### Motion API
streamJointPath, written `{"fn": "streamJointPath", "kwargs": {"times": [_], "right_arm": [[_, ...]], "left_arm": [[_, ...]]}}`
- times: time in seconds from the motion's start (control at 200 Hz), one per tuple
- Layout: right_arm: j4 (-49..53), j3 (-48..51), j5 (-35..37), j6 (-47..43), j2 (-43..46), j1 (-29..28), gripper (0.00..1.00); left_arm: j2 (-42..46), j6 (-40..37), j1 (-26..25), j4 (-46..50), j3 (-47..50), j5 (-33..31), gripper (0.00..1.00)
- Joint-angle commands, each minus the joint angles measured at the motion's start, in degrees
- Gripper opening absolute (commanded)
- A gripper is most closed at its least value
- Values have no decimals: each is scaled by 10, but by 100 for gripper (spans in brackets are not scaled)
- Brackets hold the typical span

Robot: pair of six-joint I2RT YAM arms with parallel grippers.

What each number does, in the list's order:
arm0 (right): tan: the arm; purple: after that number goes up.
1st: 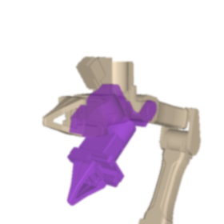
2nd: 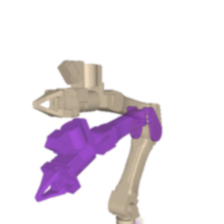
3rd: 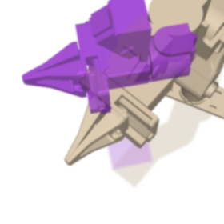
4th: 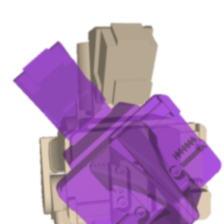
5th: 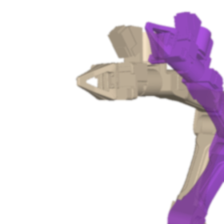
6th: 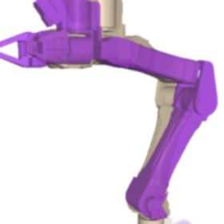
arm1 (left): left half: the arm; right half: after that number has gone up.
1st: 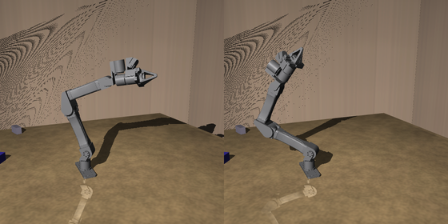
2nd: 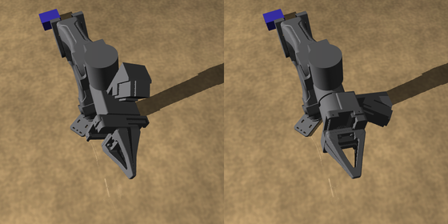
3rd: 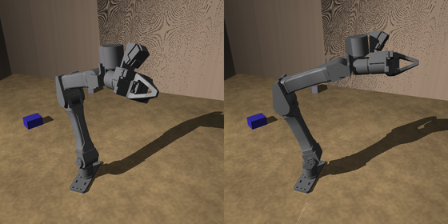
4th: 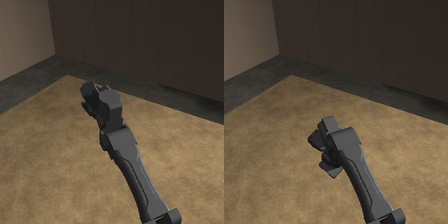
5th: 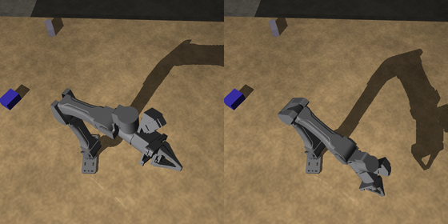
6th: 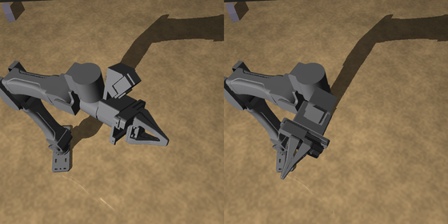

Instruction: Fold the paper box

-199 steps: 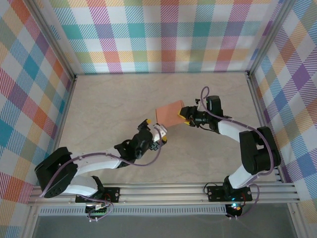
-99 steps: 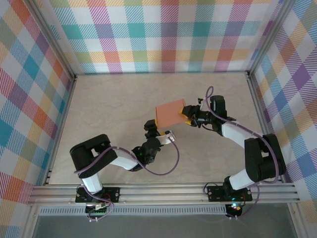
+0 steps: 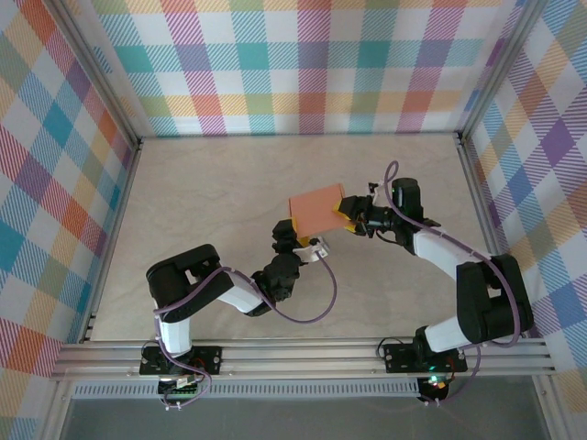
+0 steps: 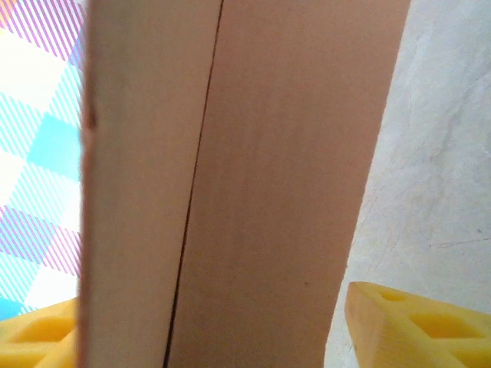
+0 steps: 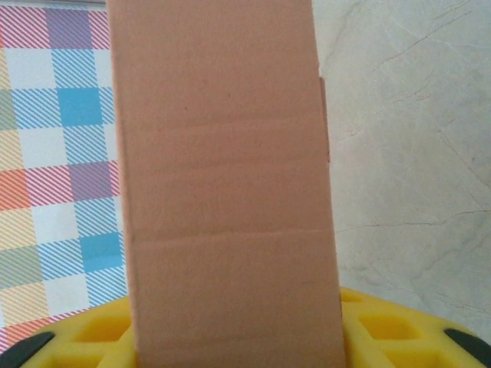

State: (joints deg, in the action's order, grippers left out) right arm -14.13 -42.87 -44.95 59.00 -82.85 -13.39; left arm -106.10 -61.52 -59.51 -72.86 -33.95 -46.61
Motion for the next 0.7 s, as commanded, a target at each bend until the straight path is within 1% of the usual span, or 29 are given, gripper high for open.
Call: {"fn": "streamJointPath", "kwargs": {"times": [0.0, 0.11, 0.28, 0.345, 0.44, 0.695], "right_arm": [[-15, 5, -16, 3, 18, 6, 46], [-15, 4, -19, 3, 22, 7, 46], [-12, 4, -19, 3, 25, 8, 46], [-12, 4, -18, 3, 24, 8, 46], [-15, 6, -17, 6, 23, 8, 46], [-14, 5, -16, 7, 25, 8, 46]], "left_arm": [[-7, 6, -3, -24, -3, -7, 65], [-7, 19, 1, -18, 0, -7, 58], [-6, 21, 2, -6, -2, -5, 49], [-6, 22, 2, -6, -3, -4, 48], [-6, 23, 2, -6, -3, -6, 42], [2, 26, 2, 2, -1, -6, 34]]}}
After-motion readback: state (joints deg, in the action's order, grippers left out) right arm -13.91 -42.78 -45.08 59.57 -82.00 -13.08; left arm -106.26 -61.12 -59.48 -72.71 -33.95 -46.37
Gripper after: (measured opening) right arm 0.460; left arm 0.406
